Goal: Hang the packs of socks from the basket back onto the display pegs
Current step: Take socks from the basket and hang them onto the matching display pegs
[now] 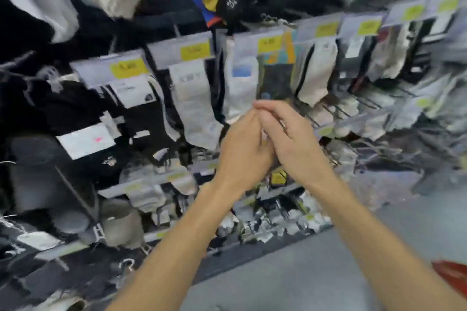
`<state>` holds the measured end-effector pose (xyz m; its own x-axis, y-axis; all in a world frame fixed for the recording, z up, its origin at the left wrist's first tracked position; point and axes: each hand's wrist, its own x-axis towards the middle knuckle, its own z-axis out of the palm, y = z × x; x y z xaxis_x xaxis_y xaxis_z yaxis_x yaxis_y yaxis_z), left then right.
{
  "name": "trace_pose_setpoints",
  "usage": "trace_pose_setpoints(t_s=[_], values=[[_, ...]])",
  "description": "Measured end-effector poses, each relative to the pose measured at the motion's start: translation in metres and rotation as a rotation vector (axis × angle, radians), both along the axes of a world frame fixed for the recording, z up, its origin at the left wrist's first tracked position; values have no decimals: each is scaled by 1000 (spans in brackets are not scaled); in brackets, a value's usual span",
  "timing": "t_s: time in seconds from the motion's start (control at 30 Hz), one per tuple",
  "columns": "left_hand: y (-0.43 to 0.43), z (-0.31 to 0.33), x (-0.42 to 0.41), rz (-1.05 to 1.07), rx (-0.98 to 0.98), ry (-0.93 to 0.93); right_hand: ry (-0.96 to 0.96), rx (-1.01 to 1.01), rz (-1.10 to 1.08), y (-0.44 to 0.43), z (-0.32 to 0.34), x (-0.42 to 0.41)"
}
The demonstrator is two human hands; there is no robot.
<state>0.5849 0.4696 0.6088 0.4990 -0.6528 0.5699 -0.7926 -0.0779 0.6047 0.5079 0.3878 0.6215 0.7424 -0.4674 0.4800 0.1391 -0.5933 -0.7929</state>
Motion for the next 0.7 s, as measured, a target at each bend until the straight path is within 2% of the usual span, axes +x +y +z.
trace_pose_setpoints(t_s=[0.1, 0.23, 0.33, 0.5, 0.7], values=[[-38, -99, -71, -153, 411, 121, 328, 194, -205, -45, -106, -115], [-51, -225, -161, -345, 924, 326, 739, 529, -477, -47, -233, -288], [-45, -288, -209, -476, 1223, 283, 933, 788, -636, -12, -296, -395], [-68, -338, -264, -743, 1404, 40, 1124, 980, -761, 41, -347, -488], [-148, -360, -334, -899, 1463, -74, 1061, 1226, -866, 15, -383, -533]])
